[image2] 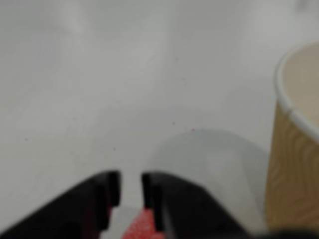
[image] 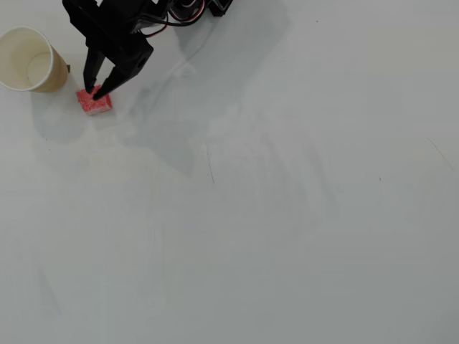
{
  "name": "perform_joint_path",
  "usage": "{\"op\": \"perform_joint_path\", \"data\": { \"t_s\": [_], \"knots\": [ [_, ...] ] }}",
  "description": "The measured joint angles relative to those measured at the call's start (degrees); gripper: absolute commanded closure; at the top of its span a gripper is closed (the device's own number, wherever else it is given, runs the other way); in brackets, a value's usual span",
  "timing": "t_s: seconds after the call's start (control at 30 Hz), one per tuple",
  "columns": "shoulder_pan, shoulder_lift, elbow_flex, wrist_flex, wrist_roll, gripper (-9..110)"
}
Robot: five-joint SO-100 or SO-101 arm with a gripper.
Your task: Pick up the cube and drop it in the cup.
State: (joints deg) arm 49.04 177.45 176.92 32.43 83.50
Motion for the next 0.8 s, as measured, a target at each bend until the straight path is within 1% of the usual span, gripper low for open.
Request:
{"op": "perform_joint_path", "data": {
  "t_s": [0.37, 0.47, 0.7, 0.8],
  "knots": [
    [-1.2, 0.0, 0.0, 0.1, 0.0, 98],
    [-1.2, 0.0, 0.0, 0.1, 0.0, 94],
    [-1.2, 0.0, 0.0, 0.9, 0.0, 81],
    [-1.2, 0.0, 0.0, 1.8, 0.0, 80]
  ]
}}
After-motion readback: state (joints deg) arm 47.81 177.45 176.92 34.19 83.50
